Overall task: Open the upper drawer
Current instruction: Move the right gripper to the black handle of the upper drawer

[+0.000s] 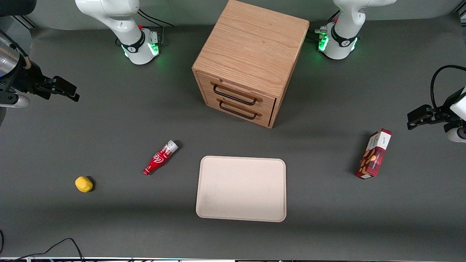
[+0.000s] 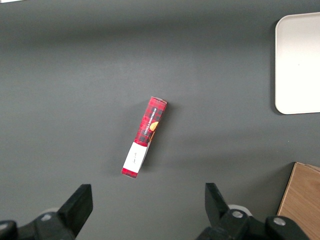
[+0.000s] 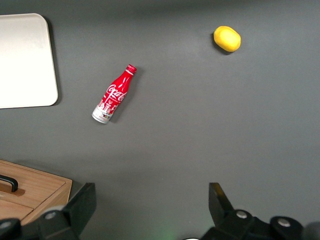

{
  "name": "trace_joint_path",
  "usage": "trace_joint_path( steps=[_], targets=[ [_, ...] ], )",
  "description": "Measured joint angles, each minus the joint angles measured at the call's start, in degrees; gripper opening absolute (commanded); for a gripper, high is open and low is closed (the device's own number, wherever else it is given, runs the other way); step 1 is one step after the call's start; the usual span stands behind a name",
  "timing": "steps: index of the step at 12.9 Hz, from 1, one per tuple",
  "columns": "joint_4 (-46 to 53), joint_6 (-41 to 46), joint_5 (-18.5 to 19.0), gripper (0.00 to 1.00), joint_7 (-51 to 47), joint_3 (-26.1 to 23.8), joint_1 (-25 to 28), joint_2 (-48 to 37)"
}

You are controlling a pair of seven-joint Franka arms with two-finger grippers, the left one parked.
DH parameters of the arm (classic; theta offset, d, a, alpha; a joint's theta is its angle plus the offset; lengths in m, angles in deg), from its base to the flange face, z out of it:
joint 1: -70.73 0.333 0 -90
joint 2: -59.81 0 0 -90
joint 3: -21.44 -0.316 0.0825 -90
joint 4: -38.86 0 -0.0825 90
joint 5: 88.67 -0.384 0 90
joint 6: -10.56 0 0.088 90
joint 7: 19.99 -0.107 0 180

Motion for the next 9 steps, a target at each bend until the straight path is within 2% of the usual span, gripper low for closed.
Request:
trace_joint_path(
  steps=[6, 9],
  targets=[
    [0.0, 0.0, 0.0, 1.00, 0.2, -0.2, 0.3, 0.0],
    [1.4, -0.4, -0.2, 1.00, 1.4, -3.1, 2.5, 0.7]
  ],
)
